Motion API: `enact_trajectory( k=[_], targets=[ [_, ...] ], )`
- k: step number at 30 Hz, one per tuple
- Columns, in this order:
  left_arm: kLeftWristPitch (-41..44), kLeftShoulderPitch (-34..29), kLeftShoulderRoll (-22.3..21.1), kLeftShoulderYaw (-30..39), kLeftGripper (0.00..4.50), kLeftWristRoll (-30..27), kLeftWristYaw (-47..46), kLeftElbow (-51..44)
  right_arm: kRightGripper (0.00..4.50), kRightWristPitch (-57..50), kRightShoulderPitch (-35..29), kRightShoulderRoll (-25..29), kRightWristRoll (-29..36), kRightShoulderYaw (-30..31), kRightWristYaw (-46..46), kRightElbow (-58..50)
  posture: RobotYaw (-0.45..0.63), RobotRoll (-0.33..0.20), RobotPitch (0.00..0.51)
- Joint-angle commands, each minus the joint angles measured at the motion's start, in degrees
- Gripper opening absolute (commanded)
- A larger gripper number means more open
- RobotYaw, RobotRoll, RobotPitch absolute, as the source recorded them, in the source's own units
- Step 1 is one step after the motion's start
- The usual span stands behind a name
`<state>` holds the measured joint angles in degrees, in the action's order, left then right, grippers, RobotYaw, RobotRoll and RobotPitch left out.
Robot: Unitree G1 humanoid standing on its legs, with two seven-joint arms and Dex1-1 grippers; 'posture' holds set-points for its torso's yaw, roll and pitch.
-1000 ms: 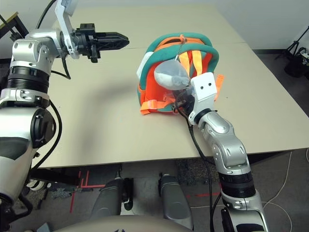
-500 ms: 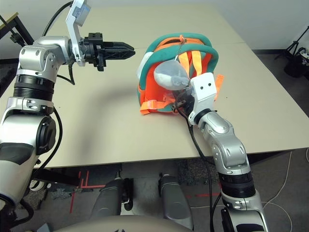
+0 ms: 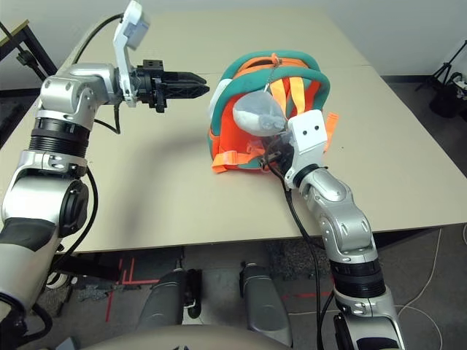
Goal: Put the pencil case into the backpack and zip it.
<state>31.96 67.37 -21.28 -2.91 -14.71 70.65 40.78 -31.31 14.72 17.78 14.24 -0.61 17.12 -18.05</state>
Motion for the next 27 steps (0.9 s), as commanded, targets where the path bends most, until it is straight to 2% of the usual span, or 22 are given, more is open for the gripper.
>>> enact_trajectory(
  k=[1,18,23,27],
  targets=[
    [-2.79,1.95,1.75,-1.19,1.46,1.75,-1.36,4.3,0.38,-1.49,-0.82,-0.21,-0.98,0.93,-0.33,1.91,-0.22,0.0,0.105],
    [-13.77,7.46,10.36,-2.07,1.46,7.96,-4.97,21.09,0.38,-1.36,-0.97,-0.72,-1.44,0.57,-0.69,1.65,-0.24,0.0,0.1],
    [-13.38,7.56,9.17,-0.88,1.46,7.27,-3.49,19.21,0.38,-1.45,-1.34,-0.85,-1.66,0.43,-0.62,1.3,-0.24,0.0,0.102],
    [-8.3,8.79,4.44,3.31,1.46,2.34,0.6,13.19,0.38,-1.48,-1.94,-0.89,-1.7,0.42,-0.61,0.99,-0.24,0.0,0.106]
  ],
)
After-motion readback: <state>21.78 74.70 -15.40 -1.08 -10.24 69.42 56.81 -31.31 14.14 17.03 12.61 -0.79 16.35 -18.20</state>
